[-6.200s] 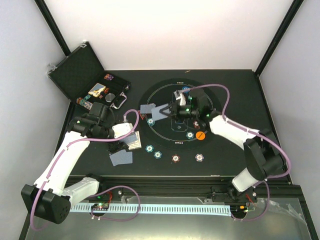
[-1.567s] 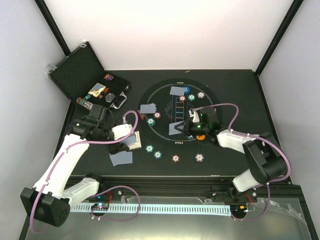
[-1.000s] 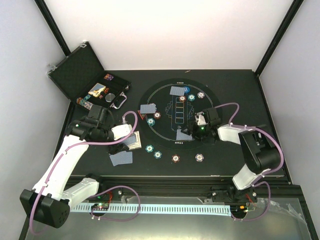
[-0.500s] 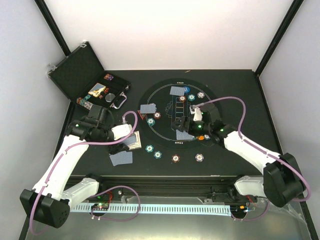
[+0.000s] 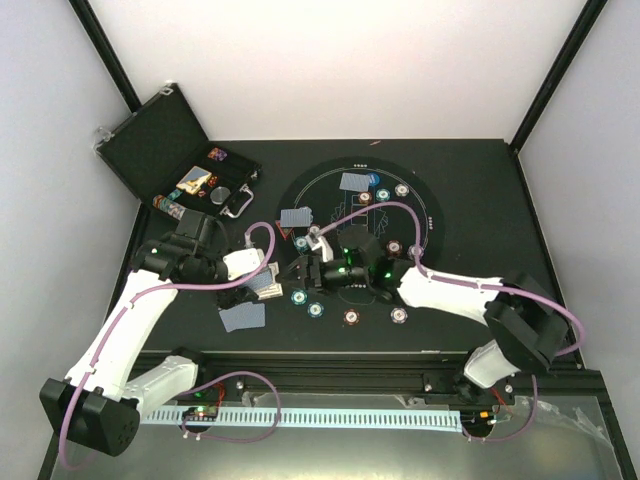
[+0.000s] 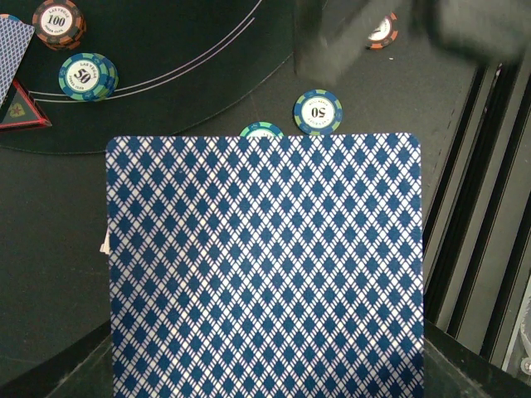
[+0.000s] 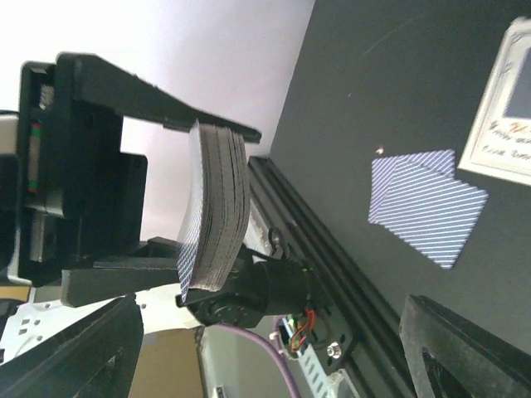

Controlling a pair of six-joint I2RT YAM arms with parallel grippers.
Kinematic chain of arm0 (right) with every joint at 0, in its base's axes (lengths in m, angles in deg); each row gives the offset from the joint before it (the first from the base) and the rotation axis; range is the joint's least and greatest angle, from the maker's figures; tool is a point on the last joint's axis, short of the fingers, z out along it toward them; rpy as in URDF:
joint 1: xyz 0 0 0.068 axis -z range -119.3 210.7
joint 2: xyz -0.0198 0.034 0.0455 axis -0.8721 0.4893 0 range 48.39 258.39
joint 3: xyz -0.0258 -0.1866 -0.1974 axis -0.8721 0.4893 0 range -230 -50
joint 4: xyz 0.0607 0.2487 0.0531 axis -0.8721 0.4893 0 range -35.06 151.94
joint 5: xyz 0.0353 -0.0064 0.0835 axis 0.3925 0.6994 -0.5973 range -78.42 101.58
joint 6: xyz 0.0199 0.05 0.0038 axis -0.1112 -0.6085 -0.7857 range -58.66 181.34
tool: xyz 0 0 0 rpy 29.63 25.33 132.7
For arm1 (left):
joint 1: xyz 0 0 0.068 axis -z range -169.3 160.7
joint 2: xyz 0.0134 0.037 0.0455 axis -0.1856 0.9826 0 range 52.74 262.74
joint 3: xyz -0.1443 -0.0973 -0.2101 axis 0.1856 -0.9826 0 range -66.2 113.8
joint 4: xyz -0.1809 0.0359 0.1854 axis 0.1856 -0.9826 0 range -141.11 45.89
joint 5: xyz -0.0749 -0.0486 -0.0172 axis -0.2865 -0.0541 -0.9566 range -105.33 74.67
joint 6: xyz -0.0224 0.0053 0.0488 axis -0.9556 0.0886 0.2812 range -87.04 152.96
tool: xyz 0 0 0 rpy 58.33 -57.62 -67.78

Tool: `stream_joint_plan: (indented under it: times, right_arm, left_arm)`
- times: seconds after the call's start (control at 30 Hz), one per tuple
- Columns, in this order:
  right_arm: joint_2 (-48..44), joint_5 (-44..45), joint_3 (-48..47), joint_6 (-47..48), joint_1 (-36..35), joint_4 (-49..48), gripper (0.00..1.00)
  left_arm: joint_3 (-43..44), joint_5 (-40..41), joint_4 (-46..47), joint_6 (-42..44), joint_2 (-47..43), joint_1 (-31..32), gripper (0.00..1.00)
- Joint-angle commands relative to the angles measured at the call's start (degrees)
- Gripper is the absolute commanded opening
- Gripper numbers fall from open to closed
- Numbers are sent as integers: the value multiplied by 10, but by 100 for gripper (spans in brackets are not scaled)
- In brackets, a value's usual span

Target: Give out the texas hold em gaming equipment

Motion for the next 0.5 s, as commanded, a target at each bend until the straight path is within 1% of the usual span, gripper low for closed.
stream_joint_plan:
  times: [0.0,0.2,0.47]
  right_arm:
    - [38,-21,-24,-52,-28,-96,87]
    - [103,-38,-61,-78,-48,-143,87]
    - [173,-53,-91,-108,-55,-185,86]
  left_arm:
    - [12,-18,10,-2,-3,-2,2]
    - [12,-17,9,-2,-2,-2,2]
    - [9,-13,9,0,-3,-2,2]
